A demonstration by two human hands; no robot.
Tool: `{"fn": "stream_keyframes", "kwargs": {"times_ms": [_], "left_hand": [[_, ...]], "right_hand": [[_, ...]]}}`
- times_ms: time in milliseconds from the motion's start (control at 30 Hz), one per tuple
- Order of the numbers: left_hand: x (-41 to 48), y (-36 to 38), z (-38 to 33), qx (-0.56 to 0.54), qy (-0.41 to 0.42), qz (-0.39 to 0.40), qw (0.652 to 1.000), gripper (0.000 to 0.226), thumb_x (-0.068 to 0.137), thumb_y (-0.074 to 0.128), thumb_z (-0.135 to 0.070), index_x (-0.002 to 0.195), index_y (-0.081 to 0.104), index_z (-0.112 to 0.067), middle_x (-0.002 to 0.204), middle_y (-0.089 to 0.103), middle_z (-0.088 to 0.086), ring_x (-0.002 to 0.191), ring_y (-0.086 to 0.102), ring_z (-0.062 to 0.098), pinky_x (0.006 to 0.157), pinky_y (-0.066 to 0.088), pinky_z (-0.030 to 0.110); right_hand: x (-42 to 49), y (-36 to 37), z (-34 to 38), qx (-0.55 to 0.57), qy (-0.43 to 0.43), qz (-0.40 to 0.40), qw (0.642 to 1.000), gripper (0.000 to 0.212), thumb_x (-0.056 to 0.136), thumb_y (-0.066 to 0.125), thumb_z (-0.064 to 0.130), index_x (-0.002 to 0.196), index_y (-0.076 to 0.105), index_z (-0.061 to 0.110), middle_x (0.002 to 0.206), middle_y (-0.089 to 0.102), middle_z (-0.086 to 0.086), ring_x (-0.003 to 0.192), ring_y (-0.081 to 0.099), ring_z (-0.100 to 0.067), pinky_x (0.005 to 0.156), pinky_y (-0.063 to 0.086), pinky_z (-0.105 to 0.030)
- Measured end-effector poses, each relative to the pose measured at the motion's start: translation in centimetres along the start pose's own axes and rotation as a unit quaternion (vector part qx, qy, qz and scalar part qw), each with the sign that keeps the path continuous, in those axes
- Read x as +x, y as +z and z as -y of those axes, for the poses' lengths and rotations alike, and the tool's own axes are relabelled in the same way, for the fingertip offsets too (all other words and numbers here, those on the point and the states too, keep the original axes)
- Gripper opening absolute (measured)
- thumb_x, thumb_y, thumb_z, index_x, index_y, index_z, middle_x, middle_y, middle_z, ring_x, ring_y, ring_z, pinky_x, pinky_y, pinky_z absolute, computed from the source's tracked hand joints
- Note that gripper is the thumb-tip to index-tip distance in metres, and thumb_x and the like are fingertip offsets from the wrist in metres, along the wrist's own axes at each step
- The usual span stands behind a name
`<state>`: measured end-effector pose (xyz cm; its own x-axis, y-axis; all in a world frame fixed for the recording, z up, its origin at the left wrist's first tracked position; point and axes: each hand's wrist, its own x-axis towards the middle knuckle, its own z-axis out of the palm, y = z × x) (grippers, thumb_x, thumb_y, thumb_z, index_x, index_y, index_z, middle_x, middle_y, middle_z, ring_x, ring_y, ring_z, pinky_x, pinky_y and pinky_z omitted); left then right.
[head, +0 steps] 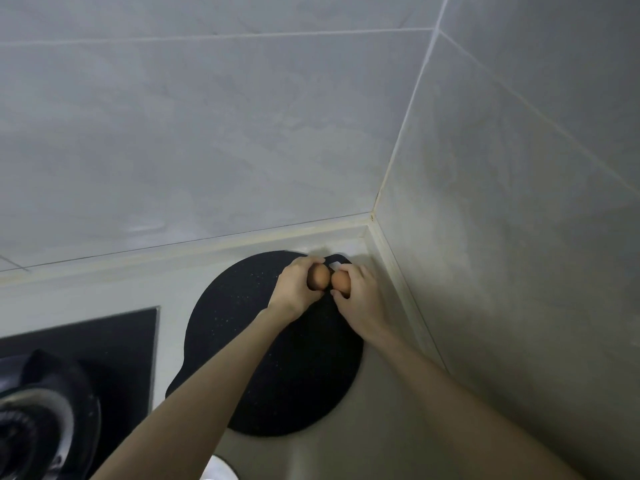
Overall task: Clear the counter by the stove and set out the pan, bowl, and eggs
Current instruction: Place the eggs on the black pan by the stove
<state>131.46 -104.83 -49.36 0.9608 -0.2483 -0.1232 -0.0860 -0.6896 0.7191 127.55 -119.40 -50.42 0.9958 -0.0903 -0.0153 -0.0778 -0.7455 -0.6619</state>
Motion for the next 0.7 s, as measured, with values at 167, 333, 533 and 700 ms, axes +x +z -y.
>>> {"fn": "stream_keyframes", "kwargs": {"times_ms": [167,333,533,700], "left_hand": [[-1.0,-0.1,0.2,0.008,-0.014,0.008,1.0,0.079,0.068,0.081,-0.013,0.139,0.045,-0.018,0.138,0.05,0.005,0.126,0.046,0.021,0.107,0.037,0.037],[-2.0,-1.1,-0.8,0.004,-0.02,0.012,1.0,0.083,0.071,0.08,-0.014,0.143,0.039,-0.017,0.144,0.044,0.005,0.133,0.039,0.023,0.109,0.036,0.039],[-5.3,-5.1,-2.6,0.012,-0.001,-0.03,0.999,0.064,0.083,0.069,-0.018,0.141,0.043,-0.02,0.14,0.048,0.003,0.127,0.046,0.02,0.106,0.037,0.032],[-10.9,-10.7,-4.4,-0.023,-0.005,-0.098,0.995,0.049,0.09,0.061,-0.016,0.137,0.047,-0.02,0.136,0.053,0.001,0.12,0.053,0.018,0.101,0.044,0.031]], "right_hand": [[-0.7,-0.2,0.1,-0.01,-0.003,0.016,1.0,0.059,0.082,0.068,0.013,0.136,0.048,0.02,0.13,0.051,0.001,0.124,0.044,-0.019,0.1,0.041,-0.029],[-1.3,-1.2,0.7,-0.033,0.004,0.018,0.999,0.056,0.082,0.069,0.016,0.134,0.05,0.018,0.129,0.051,-0.001,0.121,0.047,-0.02,0.1,0.041,-0.03],[-2.3,-4.2,4.1,0.003,-0.03,0.005,1.0,0.047,0.084,0.066,0.021,0.129,0.054,0.019,0.131,0.053,0.002,0.121,0.048,-0.017,0.097,0.039,-0.024],[-3.8,-6.4,9.8,0.039,-0.095,-0.003,0.995,0.038,0.09,0.059,0.022,0.128,0.055,0.023,0.129,0.057,0.004,0.117,0.053,-0.018,0.097,0.047,-0.037]]}}
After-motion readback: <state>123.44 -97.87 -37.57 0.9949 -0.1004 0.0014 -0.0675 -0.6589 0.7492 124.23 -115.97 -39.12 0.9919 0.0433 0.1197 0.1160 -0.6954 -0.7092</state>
